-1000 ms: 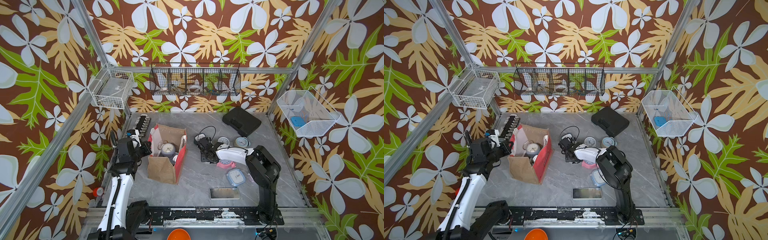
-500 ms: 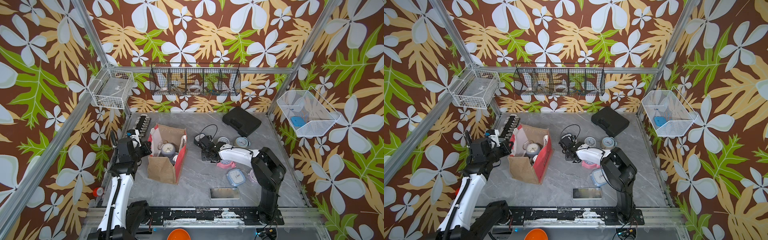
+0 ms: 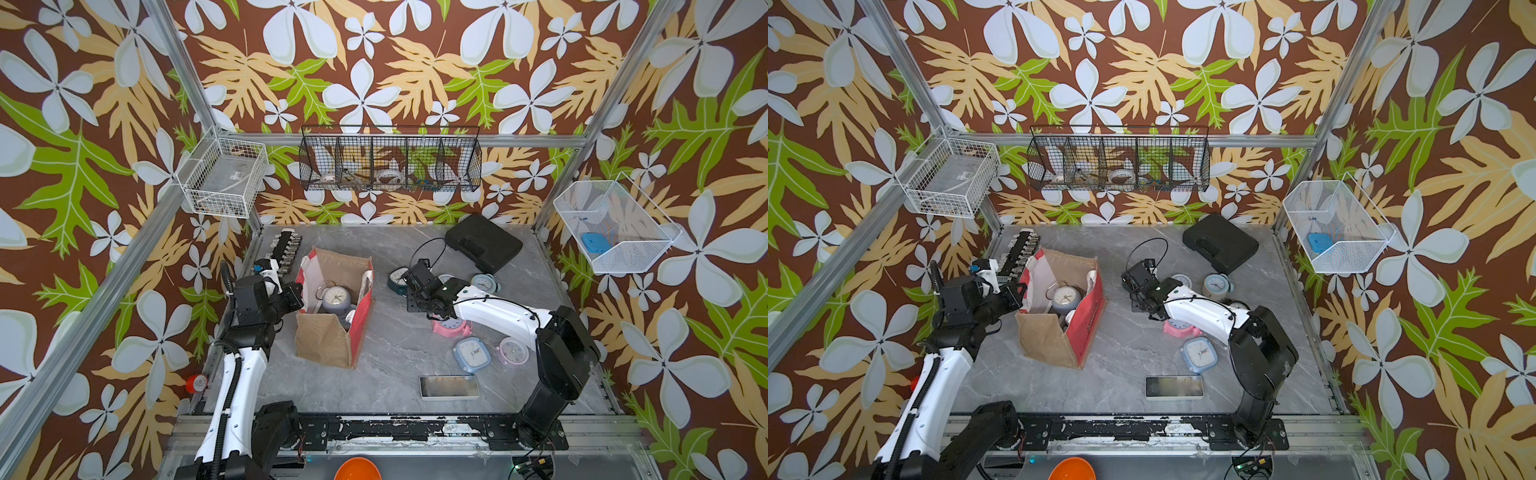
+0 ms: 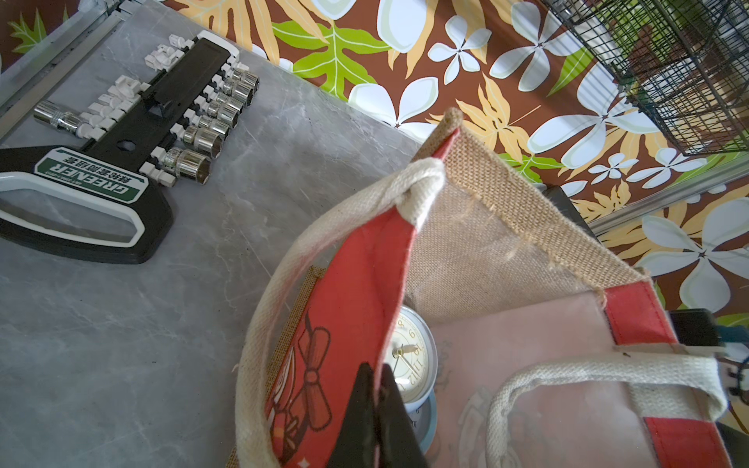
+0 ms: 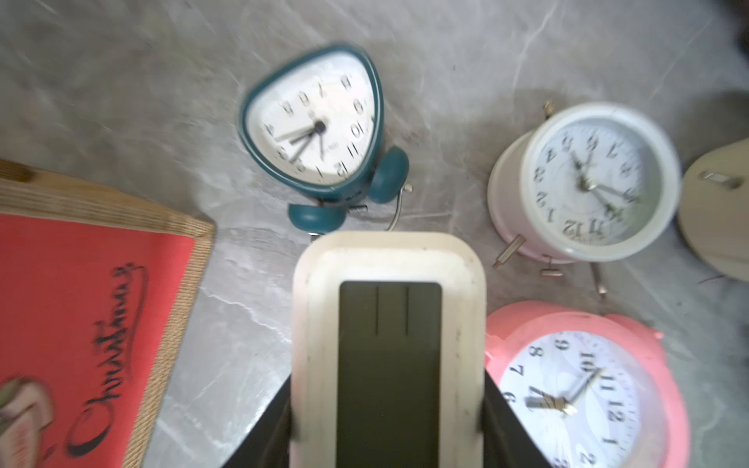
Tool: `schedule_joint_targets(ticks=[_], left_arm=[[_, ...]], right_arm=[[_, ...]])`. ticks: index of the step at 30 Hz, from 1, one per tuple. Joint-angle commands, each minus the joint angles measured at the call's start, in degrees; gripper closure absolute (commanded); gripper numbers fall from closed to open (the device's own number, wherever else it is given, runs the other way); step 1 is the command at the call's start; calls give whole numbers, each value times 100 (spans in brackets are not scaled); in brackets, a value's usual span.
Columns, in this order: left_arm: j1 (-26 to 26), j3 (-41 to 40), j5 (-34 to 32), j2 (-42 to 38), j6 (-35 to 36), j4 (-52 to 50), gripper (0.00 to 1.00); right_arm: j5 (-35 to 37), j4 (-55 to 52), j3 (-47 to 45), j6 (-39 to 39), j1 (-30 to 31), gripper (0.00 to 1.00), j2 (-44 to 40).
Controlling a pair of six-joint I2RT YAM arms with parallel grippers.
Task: Put the alarm clock into the canvas bag
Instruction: Pick up the alarm from the center of the board.
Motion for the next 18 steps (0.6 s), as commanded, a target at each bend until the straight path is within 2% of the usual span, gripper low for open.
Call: schedule_joint_targets(ticks=[1,9,18], left_arm=[[5,1,53,-10,17,-56,100],[-2,-8,116,-32,21,-33,100],[0,-86,355,-237,19,159,100]], right_arm=[[74,-130,185,-326,44,56,-293],[-378,-194,1357,-1404,478,58,-544],[-1391,-310,2959,-2230,1142,59,354]])
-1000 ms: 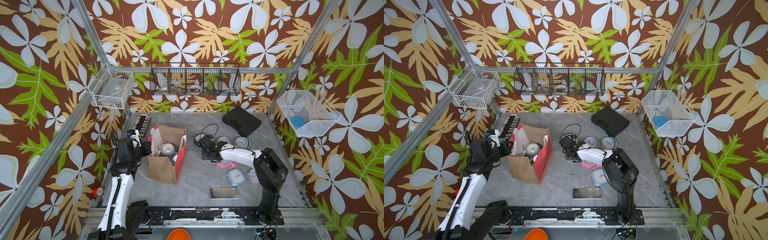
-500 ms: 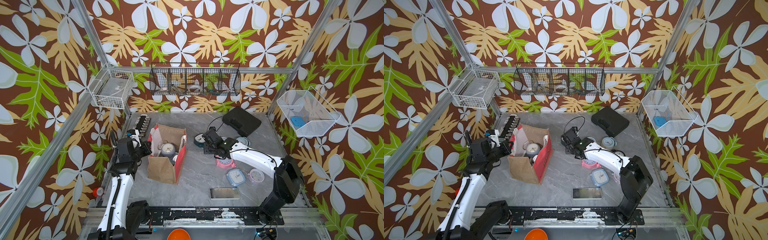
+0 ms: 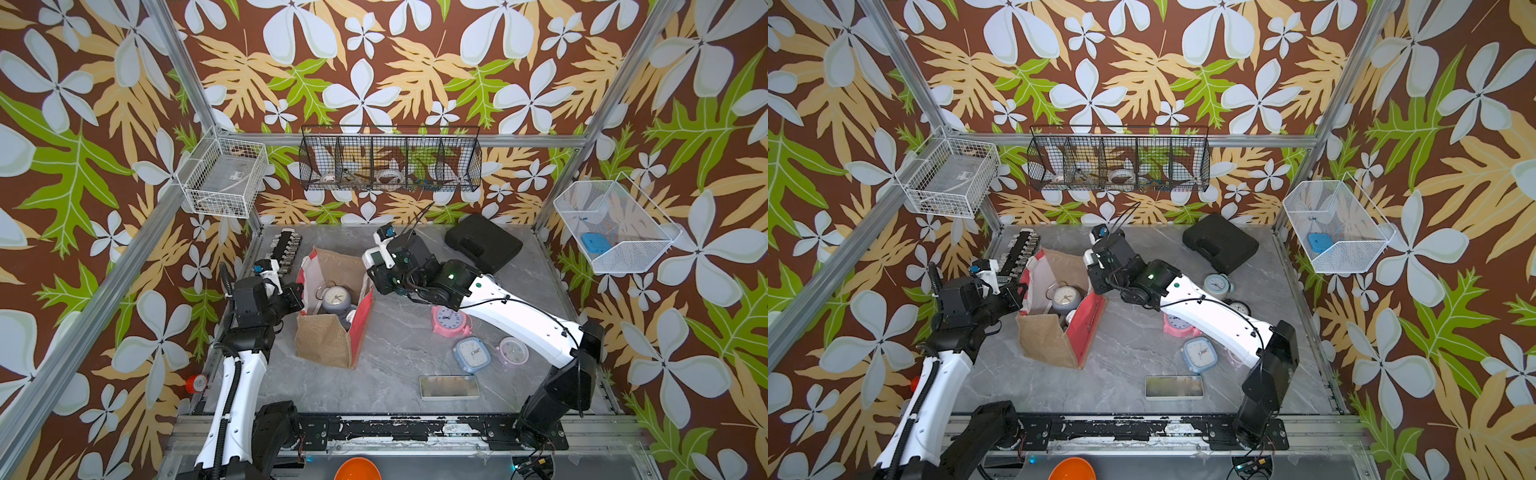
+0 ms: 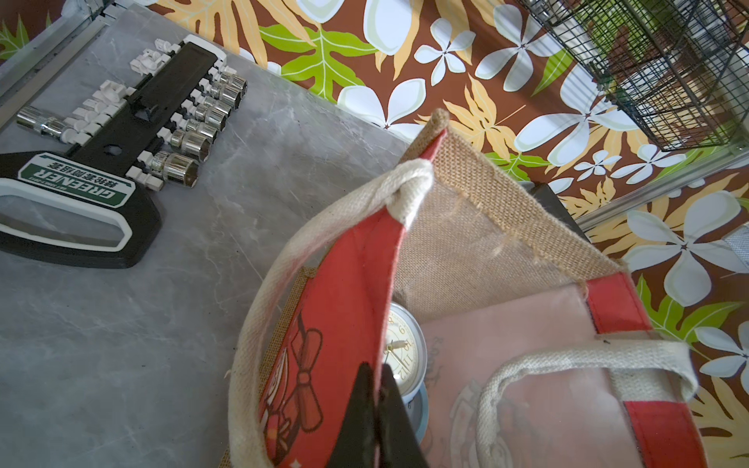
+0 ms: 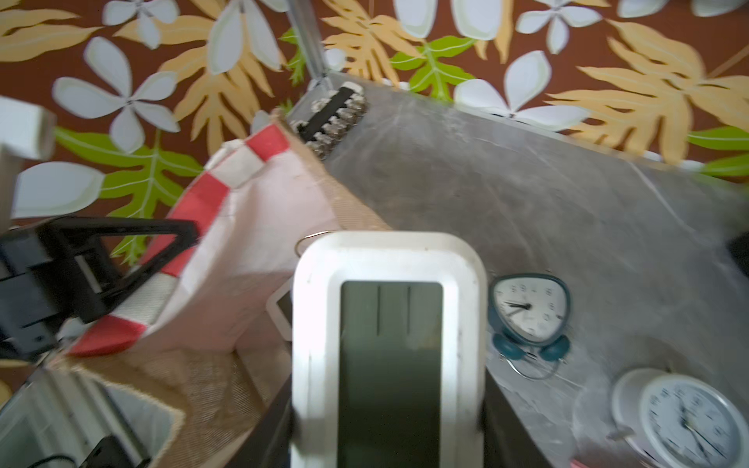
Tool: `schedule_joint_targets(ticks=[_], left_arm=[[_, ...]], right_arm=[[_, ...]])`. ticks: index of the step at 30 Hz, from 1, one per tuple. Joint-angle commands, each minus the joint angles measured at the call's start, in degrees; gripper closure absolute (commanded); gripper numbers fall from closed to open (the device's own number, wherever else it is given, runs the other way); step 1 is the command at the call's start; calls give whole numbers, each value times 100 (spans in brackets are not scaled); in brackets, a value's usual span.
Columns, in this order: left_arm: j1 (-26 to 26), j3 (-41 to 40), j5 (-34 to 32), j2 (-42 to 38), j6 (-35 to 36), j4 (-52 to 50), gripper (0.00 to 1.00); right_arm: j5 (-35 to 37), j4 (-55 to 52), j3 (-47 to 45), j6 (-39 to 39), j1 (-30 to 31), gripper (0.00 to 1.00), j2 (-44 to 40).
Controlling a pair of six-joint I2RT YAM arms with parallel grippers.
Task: Put the alarm clock into the canvas bag
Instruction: Pick up the alarm from the center of the board, then place the alarm at the canvas bag.
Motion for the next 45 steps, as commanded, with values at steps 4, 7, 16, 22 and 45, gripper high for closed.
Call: schedule_joint_targets(ticks=[4,7,16,22,45], left_arm=[[4,-65,298,-84,5,216,100],[4,-56,350,-56,-3,228,100],[6,-92,612,-130,-22,378,100],[1,-100,664,-109,-36,405,100],[3,-82,548,-28,-35,331,100]], right_arm=[[-744,-348,956,-702,340,59,845],[-966,-510,1347,-826,389,59,1275],[-1553,-1063,2135,-1221,405,60,2325],[-1957,-1376,2188,-1472,460,60,2659],[-2318,-1841,2434,-1708,667,42,3659]])
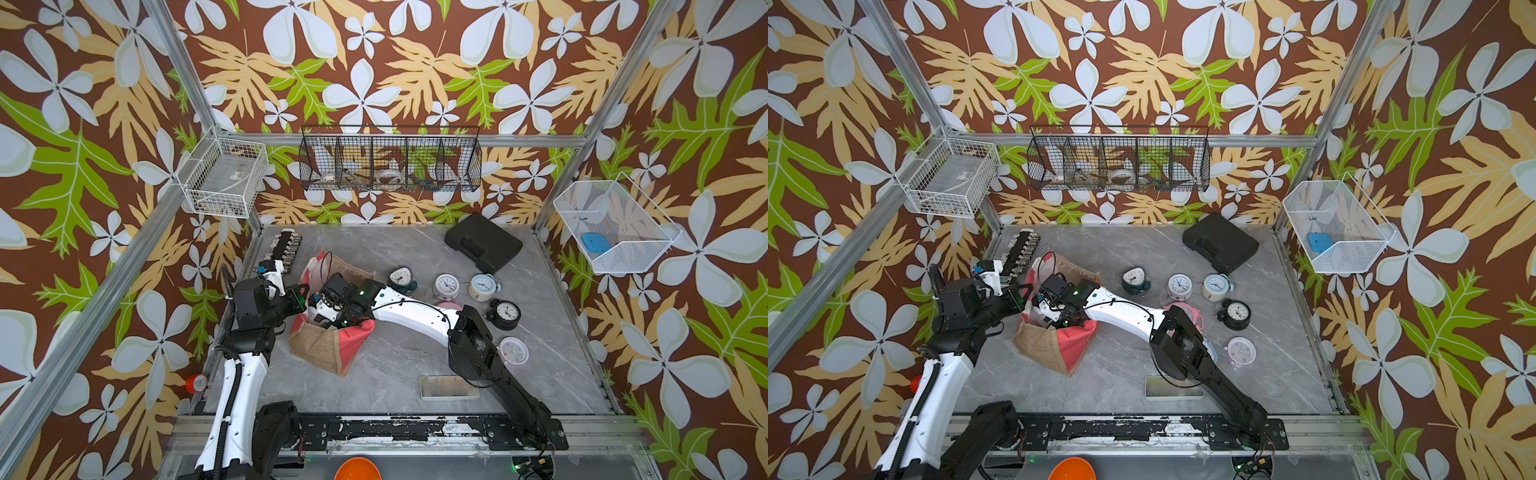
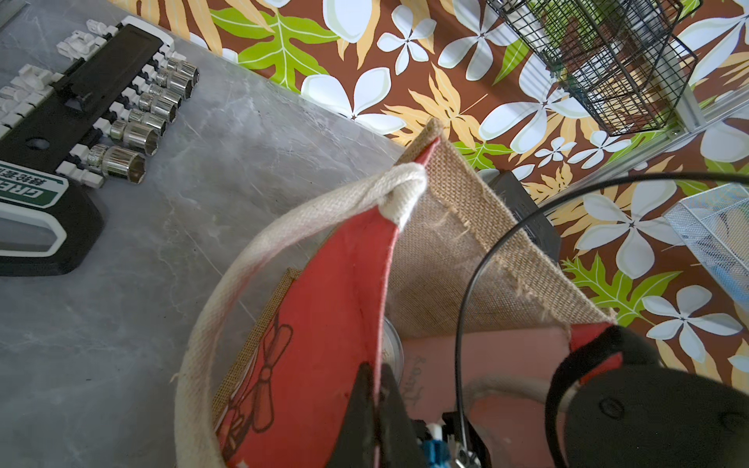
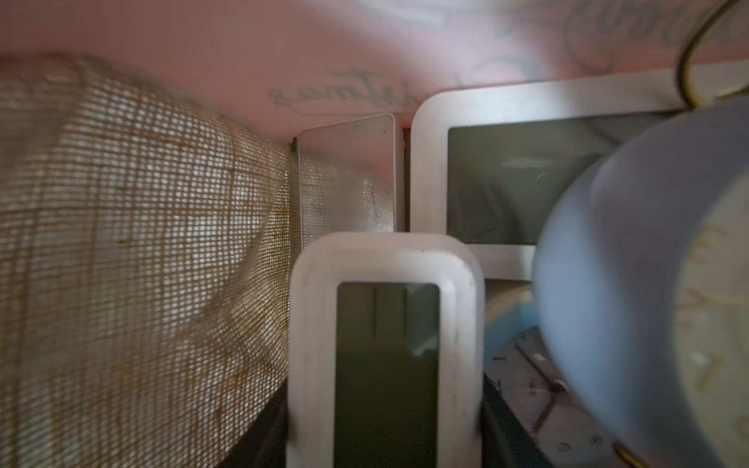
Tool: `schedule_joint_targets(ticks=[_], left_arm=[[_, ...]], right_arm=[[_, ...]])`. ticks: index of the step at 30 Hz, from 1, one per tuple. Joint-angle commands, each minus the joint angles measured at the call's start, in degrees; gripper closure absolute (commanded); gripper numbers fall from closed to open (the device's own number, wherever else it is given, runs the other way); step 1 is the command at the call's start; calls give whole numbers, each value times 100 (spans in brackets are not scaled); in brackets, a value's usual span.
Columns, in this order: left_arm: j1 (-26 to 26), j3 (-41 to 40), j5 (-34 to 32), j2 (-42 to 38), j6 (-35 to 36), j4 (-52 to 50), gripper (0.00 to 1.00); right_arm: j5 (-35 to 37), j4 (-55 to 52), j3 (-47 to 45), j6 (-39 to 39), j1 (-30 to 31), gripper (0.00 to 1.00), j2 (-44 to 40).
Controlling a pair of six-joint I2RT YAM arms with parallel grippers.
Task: Put the alarm clock into the canvas bag
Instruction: Place the alarm at the canvas bag, then adjust the alarm at the center of the board.
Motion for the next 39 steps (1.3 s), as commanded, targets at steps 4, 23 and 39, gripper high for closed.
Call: schedule_joint_targets(ticks=[4,23,39], left_arm=[[2,18,14,4,-4,176,100],[2,22,-24,25,-9,137,100],[6,36,-43,47,-14,118,100]], right_arm=[[-43,-5,-76,-22,2,35,-107],[575,100,-137,341,-4,29,-928],[1968,217,-918,1079,-415,27,-2451]])
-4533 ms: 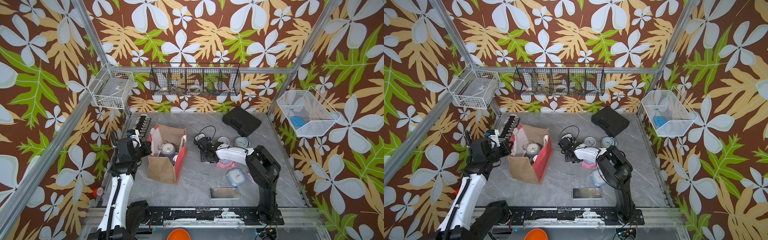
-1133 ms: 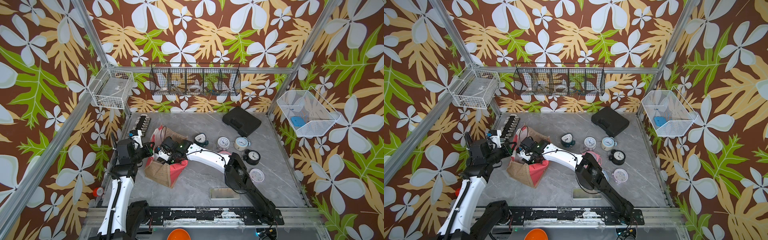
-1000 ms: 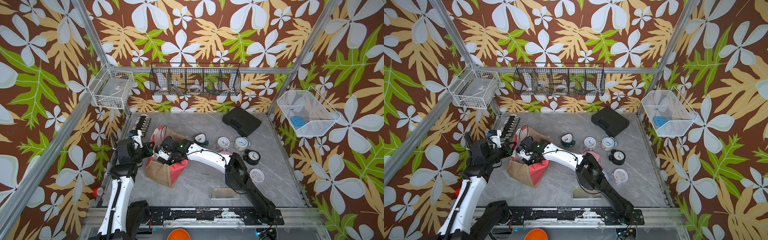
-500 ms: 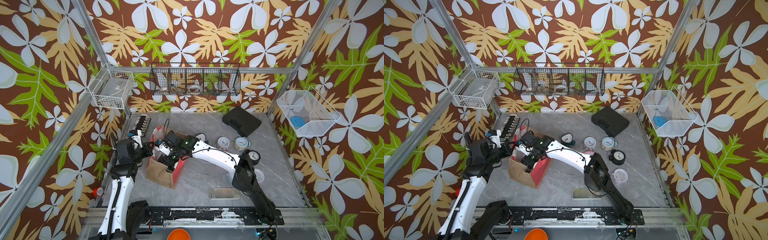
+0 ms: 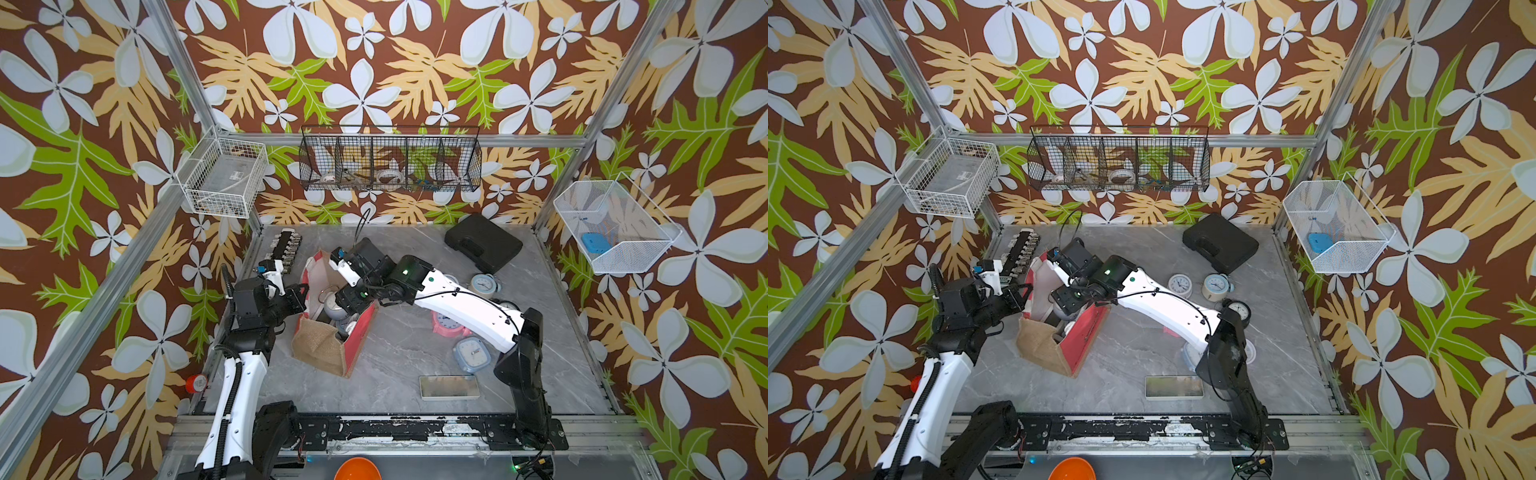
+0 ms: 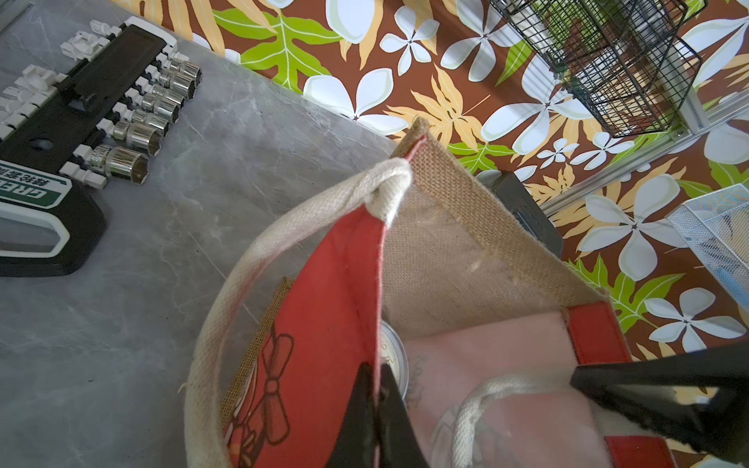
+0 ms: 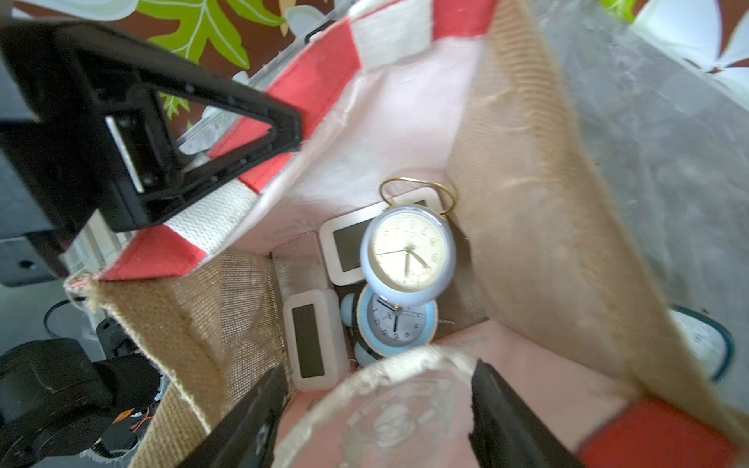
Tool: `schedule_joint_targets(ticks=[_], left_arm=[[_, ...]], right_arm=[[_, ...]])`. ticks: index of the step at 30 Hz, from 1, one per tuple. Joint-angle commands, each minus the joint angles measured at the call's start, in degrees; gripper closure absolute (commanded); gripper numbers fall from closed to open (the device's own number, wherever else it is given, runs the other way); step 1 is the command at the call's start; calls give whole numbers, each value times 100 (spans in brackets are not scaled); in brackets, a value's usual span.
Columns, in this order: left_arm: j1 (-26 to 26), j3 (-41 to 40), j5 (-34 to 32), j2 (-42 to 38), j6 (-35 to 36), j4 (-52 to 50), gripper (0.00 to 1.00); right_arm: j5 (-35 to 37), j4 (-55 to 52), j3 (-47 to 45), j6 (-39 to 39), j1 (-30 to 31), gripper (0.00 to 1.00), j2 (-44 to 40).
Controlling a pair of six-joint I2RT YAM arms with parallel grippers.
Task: Put the alarm clock into the canvas bag
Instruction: Adjust the alarm at the center of the board.
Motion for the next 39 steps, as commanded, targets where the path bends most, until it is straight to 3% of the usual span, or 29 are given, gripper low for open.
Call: schedule_joint_targets(ticks=[1,17,29,35,39], left_arm=[[1,38,-23,6,-15,81,100],[-1,44,-18,9,-9,76,100],[2,44,-33,28,1,73,100],[6,44,-26,35,0,73,100],[-2,53,-11,48,-6,72,100]], right_arm=[[499,140,-379,291,-168,27,-358],[909,597,-3156,894,-1419,26,-2267],[638,906,-4673,1189,-2524,26,-2934],[513,1182,-5583,1300,-3185,31,-3150],[474,1470,-6150,1366,-3664,42,-3222]])
